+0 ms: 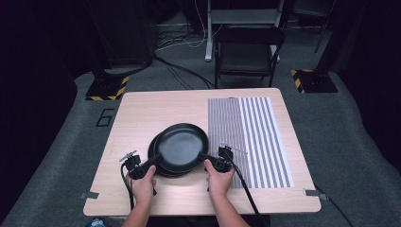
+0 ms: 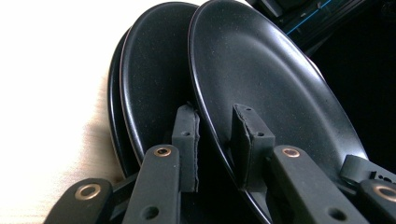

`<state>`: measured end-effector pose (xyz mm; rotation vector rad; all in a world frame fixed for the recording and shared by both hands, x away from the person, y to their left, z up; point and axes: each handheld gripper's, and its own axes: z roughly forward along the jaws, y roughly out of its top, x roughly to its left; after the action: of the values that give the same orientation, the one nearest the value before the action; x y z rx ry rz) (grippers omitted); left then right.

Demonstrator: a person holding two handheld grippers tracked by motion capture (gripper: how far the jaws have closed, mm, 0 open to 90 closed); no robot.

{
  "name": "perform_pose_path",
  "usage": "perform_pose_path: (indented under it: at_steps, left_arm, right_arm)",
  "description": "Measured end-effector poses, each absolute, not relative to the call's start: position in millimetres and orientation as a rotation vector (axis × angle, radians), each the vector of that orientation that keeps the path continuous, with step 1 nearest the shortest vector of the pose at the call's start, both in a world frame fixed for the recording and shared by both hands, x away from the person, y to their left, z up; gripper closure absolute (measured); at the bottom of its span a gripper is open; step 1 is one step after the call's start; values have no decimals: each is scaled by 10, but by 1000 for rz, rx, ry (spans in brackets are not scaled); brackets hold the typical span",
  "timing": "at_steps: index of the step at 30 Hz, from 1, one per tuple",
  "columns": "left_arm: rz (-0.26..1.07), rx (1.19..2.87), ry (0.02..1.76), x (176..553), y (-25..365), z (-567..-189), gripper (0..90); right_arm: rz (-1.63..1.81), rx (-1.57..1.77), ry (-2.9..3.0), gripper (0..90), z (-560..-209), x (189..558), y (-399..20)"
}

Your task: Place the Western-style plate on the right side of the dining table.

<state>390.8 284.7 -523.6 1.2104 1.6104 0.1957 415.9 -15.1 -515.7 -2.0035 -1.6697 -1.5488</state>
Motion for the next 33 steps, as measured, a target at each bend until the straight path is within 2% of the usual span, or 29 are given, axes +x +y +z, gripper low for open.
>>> perform_pose_path:
  at_steps: [33]
  left_arm:
    - [210, 1178, 1606, 3920, 2800, -5200, 738]
  right_arm:
    - [-1561, -2073, -1563, 756, -5147, 4139, -139]
